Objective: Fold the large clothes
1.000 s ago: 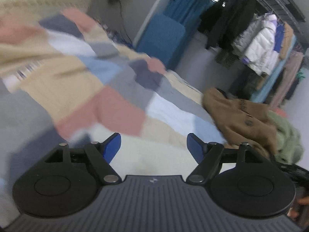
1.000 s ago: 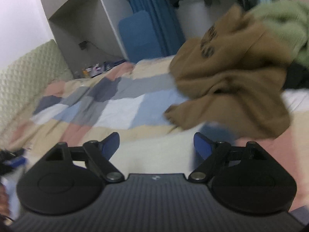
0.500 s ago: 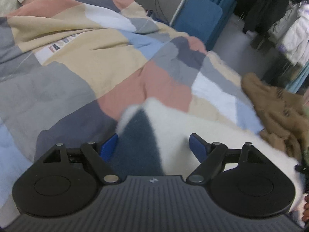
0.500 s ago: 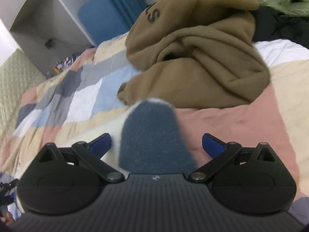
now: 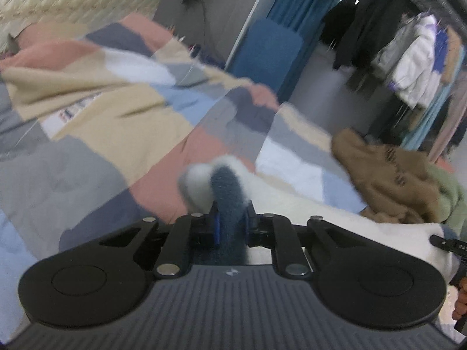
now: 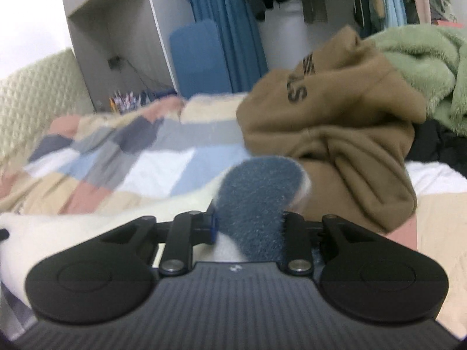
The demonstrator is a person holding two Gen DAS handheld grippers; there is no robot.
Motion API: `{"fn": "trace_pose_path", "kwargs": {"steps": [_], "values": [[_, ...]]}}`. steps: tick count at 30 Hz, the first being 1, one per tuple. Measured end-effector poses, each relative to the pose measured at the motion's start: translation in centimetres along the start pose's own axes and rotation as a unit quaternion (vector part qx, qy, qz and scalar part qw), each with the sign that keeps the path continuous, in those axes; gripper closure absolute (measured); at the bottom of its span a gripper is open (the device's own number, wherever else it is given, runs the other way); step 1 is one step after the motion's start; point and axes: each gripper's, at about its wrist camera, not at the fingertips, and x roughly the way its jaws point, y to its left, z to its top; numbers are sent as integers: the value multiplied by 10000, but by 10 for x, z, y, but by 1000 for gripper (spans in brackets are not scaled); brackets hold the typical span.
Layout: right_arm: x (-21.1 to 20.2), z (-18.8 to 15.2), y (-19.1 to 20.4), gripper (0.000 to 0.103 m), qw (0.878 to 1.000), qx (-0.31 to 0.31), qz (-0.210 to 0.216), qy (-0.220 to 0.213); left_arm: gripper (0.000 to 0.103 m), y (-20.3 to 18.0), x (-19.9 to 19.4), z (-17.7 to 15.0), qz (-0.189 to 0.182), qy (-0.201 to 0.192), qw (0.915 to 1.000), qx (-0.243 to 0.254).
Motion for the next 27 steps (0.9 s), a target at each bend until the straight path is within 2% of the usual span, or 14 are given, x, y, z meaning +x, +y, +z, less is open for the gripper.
{"fn": "trace_pose_path", "kwargs": {"steps": [5,8,11,16,18,19,21,22,24,27], "values": [[23,5,-10,74,9999,45,-40,111,86,-5,25,8,168,-27,9999,22],[46,-3,-23,72,9989,241,-102,393,86,-2,53,3,404,137,9990,158],[65,-16,-33,69,9970,464,-122,612,85,9,79,-1,500,393,9980,0],[68,-23,-34,65,9962,606,-94,618,82,14,85,-3,529,476,9974,-132],[64,-21,-35,64,9952,758,-76,618,77,14,85,-3,571,478,9970,-214],[59,-21,-35,62,9944,862,-64,615,70,13,83,-2,604,481,9967,-255],[48,-19,-34,60,9933,1001,-36,577,50,9,77,-2,749,461,9958,-253],[42,-19,-34,60,9927,1073,-39,552,44,5,72,-1,834,449,9953,-212],[31,-20,-38,58,9907,1267,6,494,44,-1,59,-1,969,375,9945,-160],[10,-23,-42,47,9883,1494,-75,296,37,-8,34,-1,934,301,9948,-271]]}}
